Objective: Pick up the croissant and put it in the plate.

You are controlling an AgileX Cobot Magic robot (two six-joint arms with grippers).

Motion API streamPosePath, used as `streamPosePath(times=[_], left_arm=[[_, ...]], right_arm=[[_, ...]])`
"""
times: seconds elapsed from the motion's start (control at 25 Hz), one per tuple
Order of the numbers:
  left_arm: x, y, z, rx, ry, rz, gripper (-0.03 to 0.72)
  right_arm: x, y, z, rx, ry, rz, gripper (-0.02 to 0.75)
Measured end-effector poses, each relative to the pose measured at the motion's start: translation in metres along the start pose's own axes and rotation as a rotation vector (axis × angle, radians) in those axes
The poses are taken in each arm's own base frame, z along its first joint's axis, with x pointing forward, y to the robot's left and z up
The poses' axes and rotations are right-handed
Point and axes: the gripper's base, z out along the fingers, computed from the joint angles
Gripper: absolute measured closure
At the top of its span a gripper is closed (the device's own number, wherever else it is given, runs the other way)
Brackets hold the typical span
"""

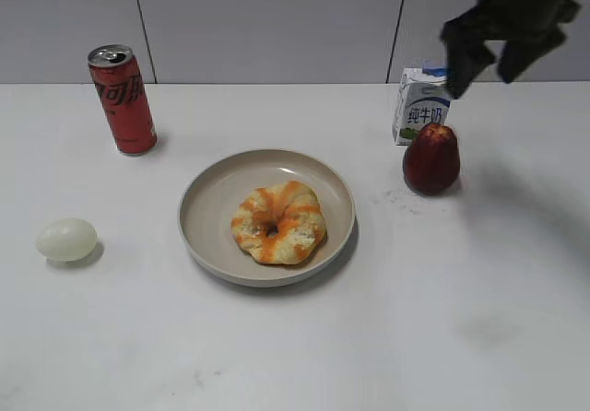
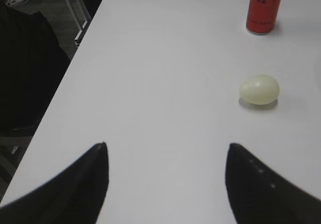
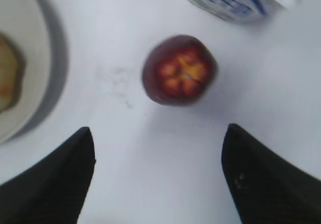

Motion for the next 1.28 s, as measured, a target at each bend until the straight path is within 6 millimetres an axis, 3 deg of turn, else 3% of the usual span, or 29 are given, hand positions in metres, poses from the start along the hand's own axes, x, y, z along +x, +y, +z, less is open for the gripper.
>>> streamPosePath(times=[0.2,0.44,0.72,1.0,1.28], left_arm=[[0.0,0.0,0.0,0.0,0.0,0.0,0.136],[0.0,0.0,0.0,0.0,0.0,0.0,0.136],[0.0,0.0,0.0,0.0,0.0,0.0,0.136],[0.0,0.0,0.0,0.0,0.0,0.0,0.136],[0.0,0.0,0.0,0.0,0.0,0.0,0.136]], right_arm=[[0.07,0.012,-0.02,-0.023,-0.014,0.016,0.147],[0.145,0.022,-0.021,-0.024,-0.102,0.028,0.15],[0.218,0.031,-0.022,-0.01,-0.254,0.02,0.15],[0.269,0.038,-0.031,0.013,-0.493,0.0,0.15],[0.294,0.042,-0.044,0.031,-0.685,-0.016,0.15]])
